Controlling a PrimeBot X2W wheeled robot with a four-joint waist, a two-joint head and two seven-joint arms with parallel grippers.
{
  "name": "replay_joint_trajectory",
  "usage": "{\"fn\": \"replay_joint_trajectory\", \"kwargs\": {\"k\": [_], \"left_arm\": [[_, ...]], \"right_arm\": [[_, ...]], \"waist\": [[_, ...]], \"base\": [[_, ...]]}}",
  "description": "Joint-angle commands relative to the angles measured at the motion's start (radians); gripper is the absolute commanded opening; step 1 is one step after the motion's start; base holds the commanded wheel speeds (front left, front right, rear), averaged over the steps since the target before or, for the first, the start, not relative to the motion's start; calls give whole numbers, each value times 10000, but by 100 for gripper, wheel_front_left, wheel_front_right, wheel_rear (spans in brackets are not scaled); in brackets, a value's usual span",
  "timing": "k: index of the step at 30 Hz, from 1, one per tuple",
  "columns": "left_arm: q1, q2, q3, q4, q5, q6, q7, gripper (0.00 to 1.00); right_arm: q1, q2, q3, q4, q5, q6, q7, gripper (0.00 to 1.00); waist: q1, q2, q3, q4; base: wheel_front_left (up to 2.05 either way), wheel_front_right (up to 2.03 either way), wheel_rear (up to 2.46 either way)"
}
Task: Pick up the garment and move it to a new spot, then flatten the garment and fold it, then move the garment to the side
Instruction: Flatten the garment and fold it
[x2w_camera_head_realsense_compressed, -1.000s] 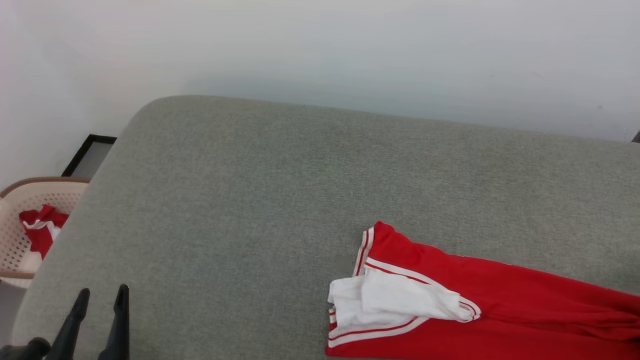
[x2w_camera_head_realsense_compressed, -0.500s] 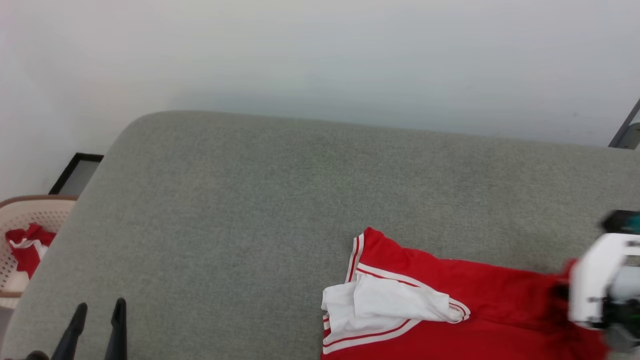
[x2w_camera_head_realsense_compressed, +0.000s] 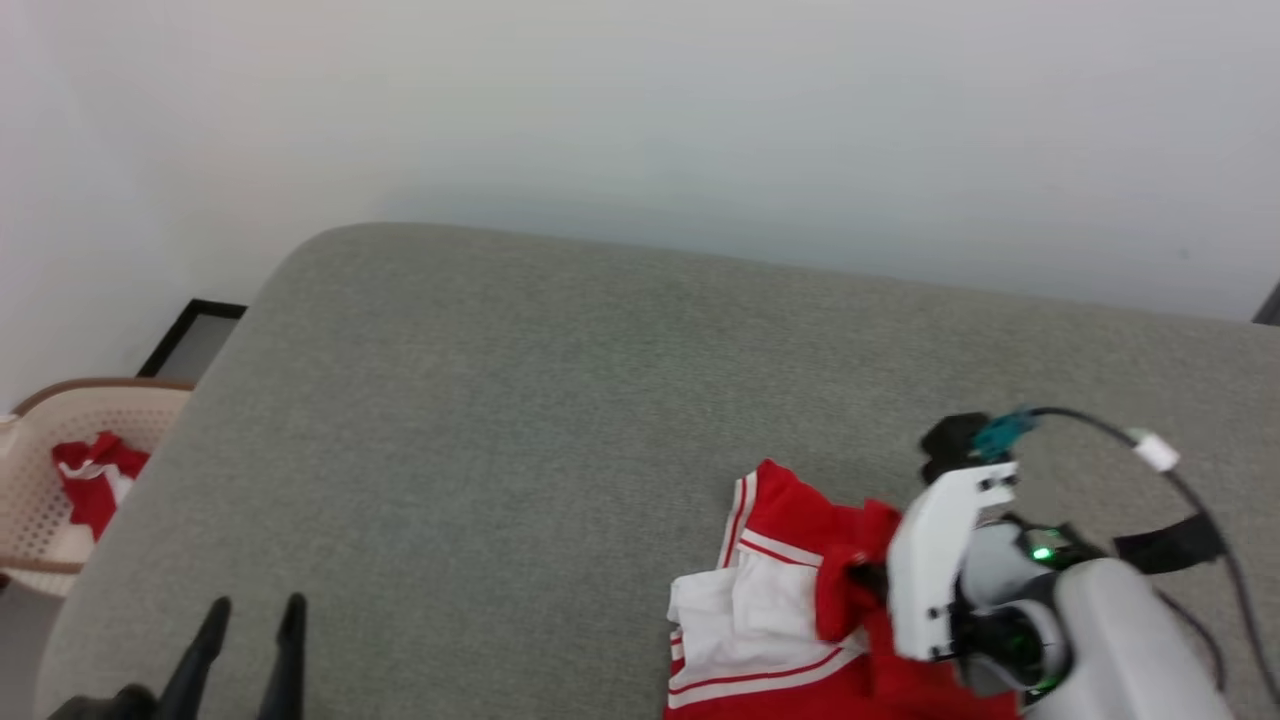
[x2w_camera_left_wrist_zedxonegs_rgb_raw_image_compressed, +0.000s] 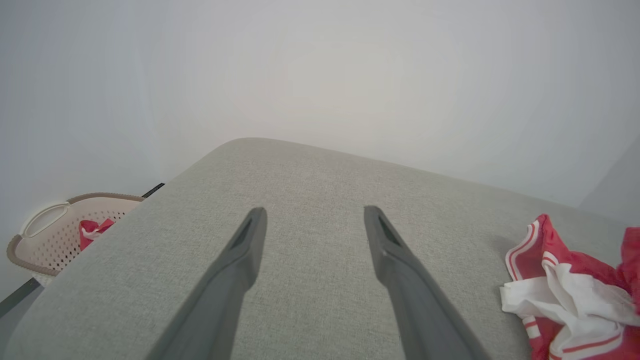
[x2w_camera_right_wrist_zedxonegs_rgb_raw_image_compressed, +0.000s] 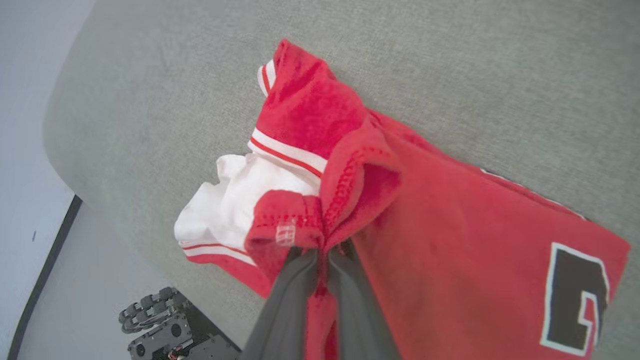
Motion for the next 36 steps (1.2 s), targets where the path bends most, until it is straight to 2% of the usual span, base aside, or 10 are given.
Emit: {"fn": "replay_joint_trajectory", "kwargs": {"k": [1, 10, 11, 12, 13, 18, 23, 27, 30, 36], "left_arm": [[-130, -4, -64, 40, 101, -30, 21, 100], [-511, -57, -566, 355, 31, -118, 16, 100], [-550, -66, -598, 396, 23, -112, 6, 100], [-588, -75, -619, 428, 12, -113, -3, 100], [-608, -81, -630, 450, 2, -119, -4, 100], [-467, -93, -505, 533, -7, -72, -39, 100], [-315, -132, -413, 531, -94, -90, -77, 100], [-239, -99, -347, 493, 2, -74, -85, 100], [-223, -101, -331, 500, 89, -63, -96, 100], [-302, -45, -242, 646, 141, -96, -106, 100]], "right_arm": [[-85, 78, 152, 207, -80, -17, -144, 0], [-1043, 263, 1046, 2661, 176, -17, -1502, 0], [-1167, 272, 1226, 2882, 243, -17, -1689, 17], [-1240, 272, 1375, 3061, 367, -17, -1880, 79], [-1296, 266, 1434, 3238, 548, -17, -2043, 100], [-1784, 260, 1965, 3746, 945, -17, -2416, 100], [-1897, 207, 1895, 3663, 1254, -17, -2960, 100], [-1695, -253, 2028, 2989, 1446, -17, -3547, 100], [-1459, -856, 2281, 2282, 1592, -17, -4139, 100], [-798, -1821, 2192, 1135, 1736, -17, -6049, 100]], "waist": [[0, 0, -55, 177], [0, 0, -103, 538], [0, 0, -104, 554], [0, 0, -107, 561], [0, 0, -112, 551], [0, 0, -127, 240], [0, 0, -150, -204], [0, 0, -139, -581], [0, 0, -127, -870], [0, 0, -134, -1375]], "base": [[0, 0, 0], [0, 0, 0], [0, 0, 0], [0, 0, 0], [0, 0, 0], [0, 0, 0], [0, 0, 0], [0, 0, 0], [0, 0, 0], [0, 0, 0]]}}
